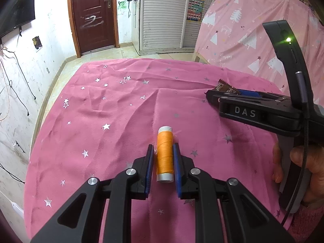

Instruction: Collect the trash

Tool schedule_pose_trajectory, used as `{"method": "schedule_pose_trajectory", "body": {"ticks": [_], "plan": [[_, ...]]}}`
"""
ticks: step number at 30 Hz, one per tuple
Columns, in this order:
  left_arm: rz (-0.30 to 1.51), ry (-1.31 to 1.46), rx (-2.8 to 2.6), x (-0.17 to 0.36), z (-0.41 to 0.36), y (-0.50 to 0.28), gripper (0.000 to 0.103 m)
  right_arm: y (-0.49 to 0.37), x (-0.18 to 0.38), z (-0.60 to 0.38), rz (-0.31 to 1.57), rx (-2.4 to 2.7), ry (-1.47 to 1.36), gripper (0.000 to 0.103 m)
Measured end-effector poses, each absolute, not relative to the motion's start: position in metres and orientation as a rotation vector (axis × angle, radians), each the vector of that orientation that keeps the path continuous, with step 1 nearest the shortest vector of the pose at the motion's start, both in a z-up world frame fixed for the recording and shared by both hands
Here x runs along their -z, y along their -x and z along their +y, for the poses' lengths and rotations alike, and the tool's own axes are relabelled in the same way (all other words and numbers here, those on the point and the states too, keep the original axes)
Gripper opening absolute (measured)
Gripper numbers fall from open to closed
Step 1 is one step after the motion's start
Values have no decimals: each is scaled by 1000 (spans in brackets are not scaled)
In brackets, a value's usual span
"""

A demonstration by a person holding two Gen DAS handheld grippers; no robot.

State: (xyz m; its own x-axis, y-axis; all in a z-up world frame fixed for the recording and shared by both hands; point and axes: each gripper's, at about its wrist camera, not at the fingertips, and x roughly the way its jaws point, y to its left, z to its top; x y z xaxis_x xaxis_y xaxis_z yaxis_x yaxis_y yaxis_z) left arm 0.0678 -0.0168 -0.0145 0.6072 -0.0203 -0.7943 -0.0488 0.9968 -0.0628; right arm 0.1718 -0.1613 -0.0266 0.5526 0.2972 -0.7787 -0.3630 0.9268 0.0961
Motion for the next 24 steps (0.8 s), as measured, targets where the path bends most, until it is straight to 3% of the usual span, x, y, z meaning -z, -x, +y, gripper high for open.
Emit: {"method": "schedule_pose_trajectory", "body": {"ticks": [5, 24], "plan": [[929, 96, -21, 13, -14, -65, 13, -170, 25, -166, 893, -384, 65, 49], [886, 62, -11, -7, -41, -50, 13, -91, -18, -249, 725, -365, -118, 49]]}}
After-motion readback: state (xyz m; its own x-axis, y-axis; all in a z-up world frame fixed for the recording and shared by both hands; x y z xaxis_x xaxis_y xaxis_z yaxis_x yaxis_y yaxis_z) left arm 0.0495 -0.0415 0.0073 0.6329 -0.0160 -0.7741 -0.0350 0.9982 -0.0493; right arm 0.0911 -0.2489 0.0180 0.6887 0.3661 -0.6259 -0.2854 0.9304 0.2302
